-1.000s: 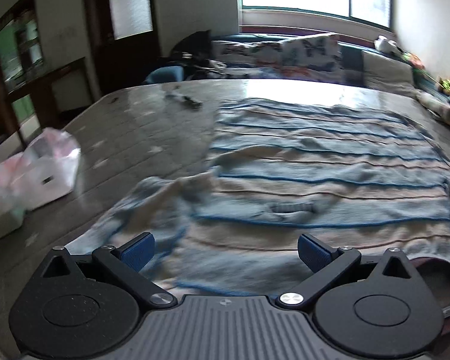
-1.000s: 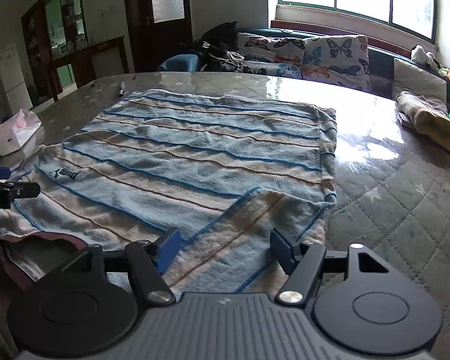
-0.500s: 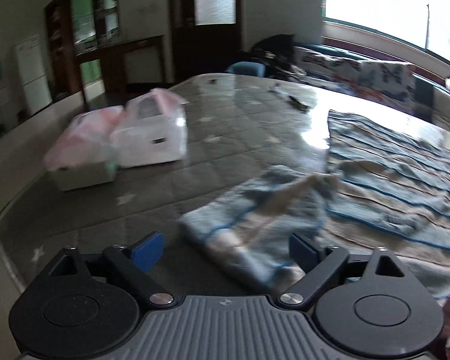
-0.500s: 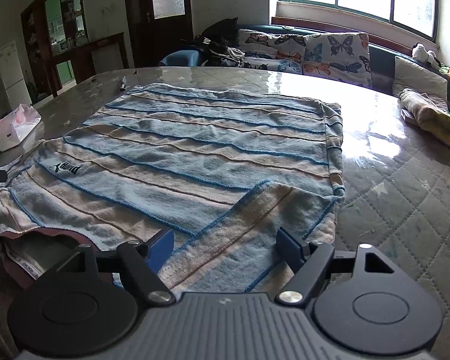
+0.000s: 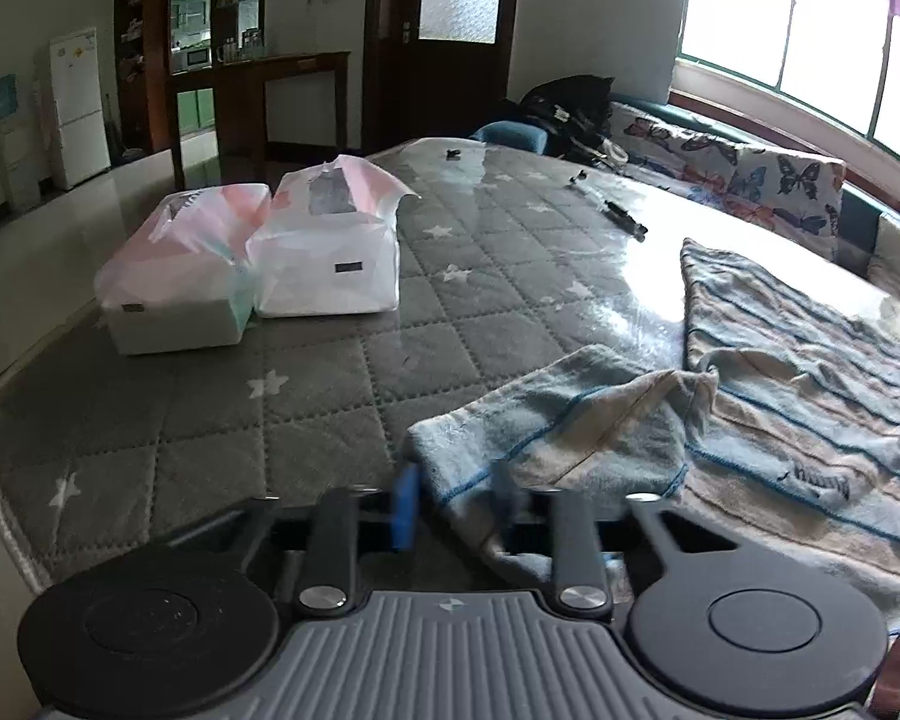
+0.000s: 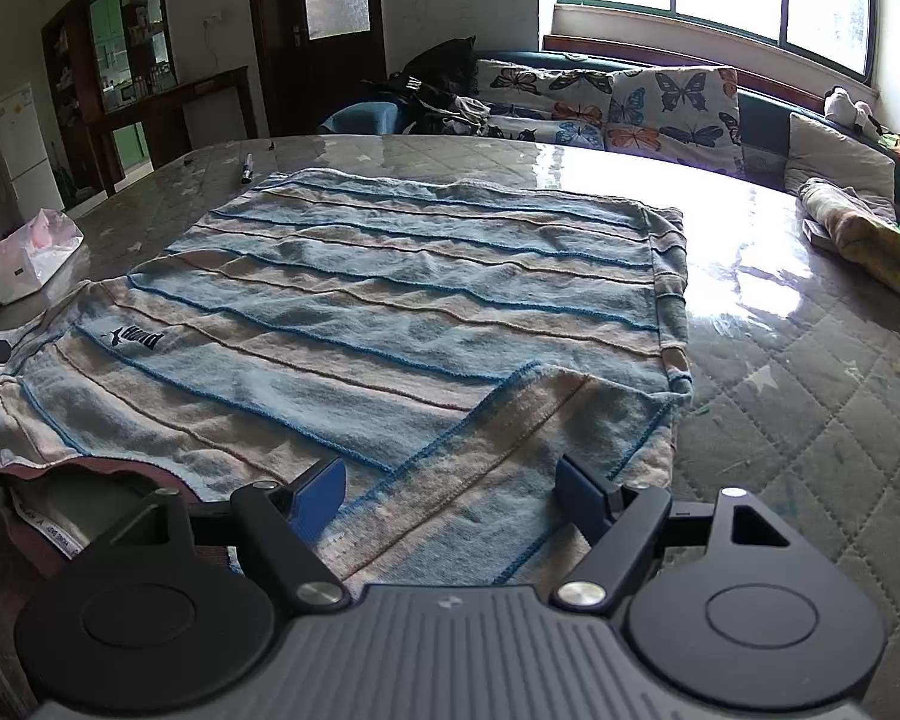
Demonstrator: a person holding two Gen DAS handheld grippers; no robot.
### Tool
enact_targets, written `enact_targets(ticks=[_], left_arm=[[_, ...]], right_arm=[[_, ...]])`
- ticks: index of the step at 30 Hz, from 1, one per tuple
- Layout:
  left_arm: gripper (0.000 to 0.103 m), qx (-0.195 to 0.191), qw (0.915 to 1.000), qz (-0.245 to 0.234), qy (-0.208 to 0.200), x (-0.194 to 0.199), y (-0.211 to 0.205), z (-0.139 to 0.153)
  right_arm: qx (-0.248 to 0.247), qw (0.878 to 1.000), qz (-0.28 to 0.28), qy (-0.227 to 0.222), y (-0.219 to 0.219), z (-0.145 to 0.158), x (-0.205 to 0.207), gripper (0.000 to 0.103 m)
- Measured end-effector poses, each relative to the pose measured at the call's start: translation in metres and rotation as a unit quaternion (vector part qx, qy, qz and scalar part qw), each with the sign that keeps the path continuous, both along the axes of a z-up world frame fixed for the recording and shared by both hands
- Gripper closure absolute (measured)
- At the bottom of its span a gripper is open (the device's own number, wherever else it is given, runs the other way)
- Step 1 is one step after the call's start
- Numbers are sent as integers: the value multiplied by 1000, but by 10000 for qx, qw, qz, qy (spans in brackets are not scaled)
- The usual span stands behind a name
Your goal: Fold clothes
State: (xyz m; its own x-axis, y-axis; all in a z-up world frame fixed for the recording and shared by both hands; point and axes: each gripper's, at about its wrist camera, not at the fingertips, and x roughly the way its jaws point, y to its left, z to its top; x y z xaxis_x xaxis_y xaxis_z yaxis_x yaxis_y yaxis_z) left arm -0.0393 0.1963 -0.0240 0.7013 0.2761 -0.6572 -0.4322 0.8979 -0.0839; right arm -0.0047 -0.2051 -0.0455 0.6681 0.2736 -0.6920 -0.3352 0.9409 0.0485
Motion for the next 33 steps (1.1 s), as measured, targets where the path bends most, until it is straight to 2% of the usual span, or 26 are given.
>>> enact_targets(ticks=[2,6,9,13,18,23,26,29,31,33], left_arm=[[95,-32,9998,-129,-153,-3,-1,5],[97,9,9971,-584,-495,-10,-13,20],[98,172,9905,-1137,-751,-13,-32,32],[98,213,9752,-1968,-988,-20,-57,42],[98,75,9530,-2848,-1031,-26,-82,42],[95,-10,9356,-3428,-844,-29,-103,33],[93,-45,9280,-3629,-839,-31,-110,34],[81,-20,9261,-3646,-967,-31,-107,39],[80,-24,9299,-3534,-1015,-28,-100,42],[80,-25,9372,-3341,-998,-22,-92,42]], right_arm=[[-1,10000,5,-9,0,1,0,24],[-13,10000,25,-45,1,4,0,24],[-6,10000,49,-77,1,6,-1,24],[1,9999,81,-110,3,8,-3,24],[3,9999,92,-116,4,9,-3,24],[7,9999,112,-122,5,9,-4,24],[4,9998,126,-136,5,10,-5,24],[8,9997,169,-164,7,13,-6,24],[23,9996,232,-187,10,16,-6,24],[58,9993,320,-193,13,19,-7,25]])
